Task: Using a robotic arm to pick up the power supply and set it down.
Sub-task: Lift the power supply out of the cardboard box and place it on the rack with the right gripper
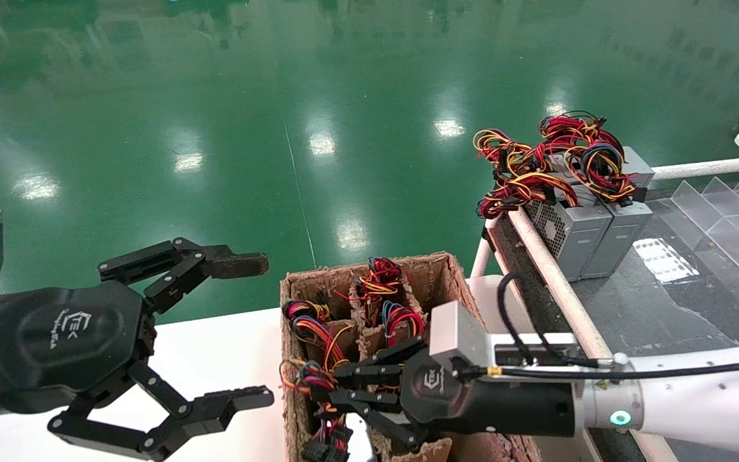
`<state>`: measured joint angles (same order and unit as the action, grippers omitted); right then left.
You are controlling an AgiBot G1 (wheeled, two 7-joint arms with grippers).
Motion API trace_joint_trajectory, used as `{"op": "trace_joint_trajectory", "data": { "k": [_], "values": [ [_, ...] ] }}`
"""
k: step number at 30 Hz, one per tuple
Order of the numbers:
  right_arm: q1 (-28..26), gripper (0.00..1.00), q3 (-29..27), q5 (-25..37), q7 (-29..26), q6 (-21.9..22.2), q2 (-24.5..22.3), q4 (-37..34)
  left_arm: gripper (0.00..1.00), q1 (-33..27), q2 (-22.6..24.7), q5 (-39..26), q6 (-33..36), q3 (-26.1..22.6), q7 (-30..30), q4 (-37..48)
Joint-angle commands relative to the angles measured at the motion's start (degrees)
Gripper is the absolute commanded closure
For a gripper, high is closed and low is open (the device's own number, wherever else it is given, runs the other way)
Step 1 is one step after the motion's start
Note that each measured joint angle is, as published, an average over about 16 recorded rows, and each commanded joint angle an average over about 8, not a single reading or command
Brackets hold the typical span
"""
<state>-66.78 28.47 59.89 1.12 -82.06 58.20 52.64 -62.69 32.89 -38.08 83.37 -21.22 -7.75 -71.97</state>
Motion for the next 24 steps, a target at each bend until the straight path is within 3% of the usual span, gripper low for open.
{"op": "trace_joint_trajectory", "data": {
  "k": [1, 16, 24],
  "values": [
    [-0.16, 1.0, -0.5, -0.77, 0.06, -0.31, -0.34, 0.72, 0.0, 0.0, 0.0, 0.0, 0.0, 0.0, 0.0, 0.0],
    [-0.75, 1.0, -8.23, -9.87, -0.58, -0.43, -8.16, 9.24, 0.0, 0.0, 0.0, 0.0, 0.0, -0.01, 0.0, 0.0],
    [-2.53, 1.0, -12.63, -12.93, -0.93, 0.63, -13.88, 10.1, 0.0, 0.0, 0.0, 0.01, 0.0, -0.01, 0.0, 0.0]
  ]
}}
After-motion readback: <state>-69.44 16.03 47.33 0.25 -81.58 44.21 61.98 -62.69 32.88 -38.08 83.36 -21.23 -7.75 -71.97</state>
